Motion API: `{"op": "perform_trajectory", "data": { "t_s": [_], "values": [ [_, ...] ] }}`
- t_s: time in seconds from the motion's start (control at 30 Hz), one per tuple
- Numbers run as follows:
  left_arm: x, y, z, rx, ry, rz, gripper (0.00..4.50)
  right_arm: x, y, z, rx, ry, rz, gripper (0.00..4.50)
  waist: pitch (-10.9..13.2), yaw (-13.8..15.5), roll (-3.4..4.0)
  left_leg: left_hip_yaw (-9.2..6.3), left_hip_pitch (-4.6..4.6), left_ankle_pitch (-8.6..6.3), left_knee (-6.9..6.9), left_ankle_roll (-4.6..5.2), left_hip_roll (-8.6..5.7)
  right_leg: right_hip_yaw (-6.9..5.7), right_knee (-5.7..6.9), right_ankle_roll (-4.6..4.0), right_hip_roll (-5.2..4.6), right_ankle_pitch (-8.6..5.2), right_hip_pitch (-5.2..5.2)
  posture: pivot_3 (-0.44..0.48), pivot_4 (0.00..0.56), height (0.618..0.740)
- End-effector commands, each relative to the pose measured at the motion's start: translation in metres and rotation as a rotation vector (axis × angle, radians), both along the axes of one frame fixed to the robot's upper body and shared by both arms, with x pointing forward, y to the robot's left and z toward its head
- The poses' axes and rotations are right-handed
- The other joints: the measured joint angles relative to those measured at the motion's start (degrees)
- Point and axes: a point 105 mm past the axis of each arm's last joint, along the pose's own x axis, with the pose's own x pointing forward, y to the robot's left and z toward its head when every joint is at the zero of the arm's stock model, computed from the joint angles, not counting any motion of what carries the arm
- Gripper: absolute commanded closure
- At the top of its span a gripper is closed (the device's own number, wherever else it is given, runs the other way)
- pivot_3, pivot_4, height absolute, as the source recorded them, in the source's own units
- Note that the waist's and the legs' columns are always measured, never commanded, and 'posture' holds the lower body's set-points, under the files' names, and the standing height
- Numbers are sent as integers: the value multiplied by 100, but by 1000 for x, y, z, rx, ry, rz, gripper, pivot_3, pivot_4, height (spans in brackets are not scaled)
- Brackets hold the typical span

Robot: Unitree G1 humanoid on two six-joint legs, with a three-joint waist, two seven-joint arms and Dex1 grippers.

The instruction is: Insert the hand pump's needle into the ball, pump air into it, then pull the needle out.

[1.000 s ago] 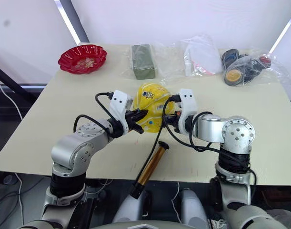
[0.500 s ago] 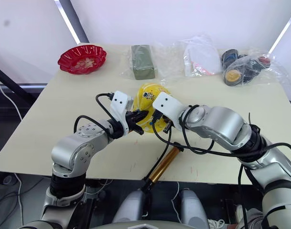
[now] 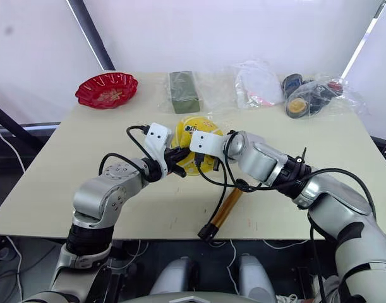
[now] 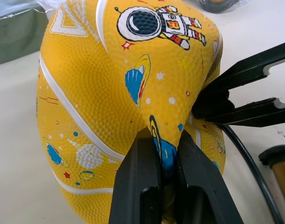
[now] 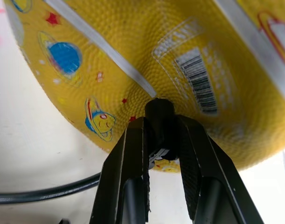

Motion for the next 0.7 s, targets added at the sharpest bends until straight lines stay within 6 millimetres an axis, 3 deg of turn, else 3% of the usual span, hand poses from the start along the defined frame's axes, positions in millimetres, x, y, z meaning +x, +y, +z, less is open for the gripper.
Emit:
{"op": "perform_trajectory", "data": {
  "t_s": [0.03, 0.13, 0.47, 0.7],
  "values": [
    [-18, -38, -15, -47, 75, -192, 4500, -5, 12, -33, -34, 69, 49, 4169, -21, -9, 3, -1, 4, 0, -2, 0, 0, 2, 0, -1, 0, 0, 1, 0, 150, 740],
    [-16, -35, -14, -56, 74, -178, 4500, -2, 9, -40, -44, 71, 59, 4169, -74, -20, 3, -8, 14, -1, -4, -1, 1, 4, 2, -3, -10, 0, 3, 0, 150, 740],
    [-5, -20, -2, -92, 54, -136, 4500, -7, -7, 8, 106, 37, 67, 4169, -38, 23, 41, -23, -11, -1, -12, -1, -5, -6, -7, -7, -20, -3, -14, 0, 150, 740],
    [3, -16, 4, -48, 15, -220, 4500, -12, -14, 21, 167, 22, 46, 4169, 9, 85, 51, -31, -87, 0, -8, -2, -18, -21, -12, -28, -15, 12, -70, 0, 150, 740]
  ]
}}
